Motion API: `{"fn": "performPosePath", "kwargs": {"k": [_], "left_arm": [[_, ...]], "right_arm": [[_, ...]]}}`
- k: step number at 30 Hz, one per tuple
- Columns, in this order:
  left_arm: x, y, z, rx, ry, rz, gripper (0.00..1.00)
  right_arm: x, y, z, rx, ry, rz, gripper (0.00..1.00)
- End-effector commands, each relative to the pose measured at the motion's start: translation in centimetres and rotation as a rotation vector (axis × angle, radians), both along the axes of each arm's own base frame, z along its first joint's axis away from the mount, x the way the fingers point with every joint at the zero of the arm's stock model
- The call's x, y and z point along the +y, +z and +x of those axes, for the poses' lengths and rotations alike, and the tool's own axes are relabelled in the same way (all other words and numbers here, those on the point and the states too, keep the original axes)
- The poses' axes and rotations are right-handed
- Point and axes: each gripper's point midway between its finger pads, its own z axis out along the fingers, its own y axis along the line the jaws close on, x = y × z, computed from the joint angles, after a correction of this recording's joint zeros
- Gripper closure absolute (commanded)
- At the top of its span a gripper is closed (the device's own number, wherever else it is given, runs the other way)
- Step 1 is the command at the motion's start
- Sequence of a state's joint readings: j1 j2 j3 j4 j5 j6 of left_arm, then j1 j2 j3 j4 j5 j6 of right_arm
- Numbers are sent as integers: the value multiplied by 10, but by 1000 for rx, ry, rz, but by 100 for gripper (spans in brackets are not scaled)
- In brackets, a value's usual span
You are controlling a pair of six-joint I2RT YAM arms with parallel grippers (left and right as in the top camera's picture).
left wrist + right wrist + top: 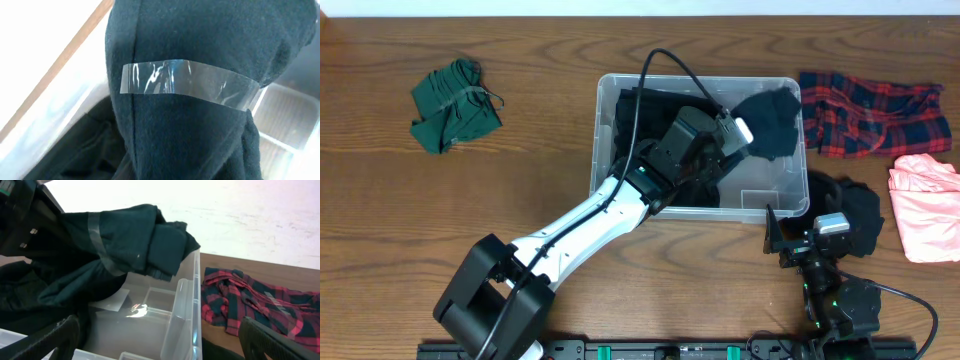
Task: Pack container
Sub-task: 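Lower the dark teal shirt into the container's right side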
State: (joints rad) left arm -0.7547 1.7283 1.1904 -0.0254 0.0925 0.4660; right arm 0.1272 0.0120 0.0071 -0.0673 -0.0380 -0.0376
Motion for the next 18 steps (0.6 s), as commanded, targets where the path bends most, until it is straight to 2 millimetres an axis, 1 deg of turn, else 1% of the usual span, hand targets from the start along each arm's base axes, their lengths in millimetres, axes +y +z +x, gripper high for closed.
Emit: {"fn": "performPosePath", "kwargs": {"k": [1,4,8,13,18], "left_arm": [[1,2,5,-114,-91,99,94],[-1,-2,7,-170,-149,152,94],[-6,-9,13,-190,-159,157,94],[-13,-19,29,-225,-142,129,94],[-10,-31,47,-244,-112,115,94]], "right_arm": [[-1,-1,0,-1,-1,-12,1],[-1,-1,0,-1,-1,-12,1],[-1,-1,0,-1,-1,-12,1],[-1,-1,0,-1,-1,-12,1],[-1,-1,0,-1,-1,-12,1]]}}
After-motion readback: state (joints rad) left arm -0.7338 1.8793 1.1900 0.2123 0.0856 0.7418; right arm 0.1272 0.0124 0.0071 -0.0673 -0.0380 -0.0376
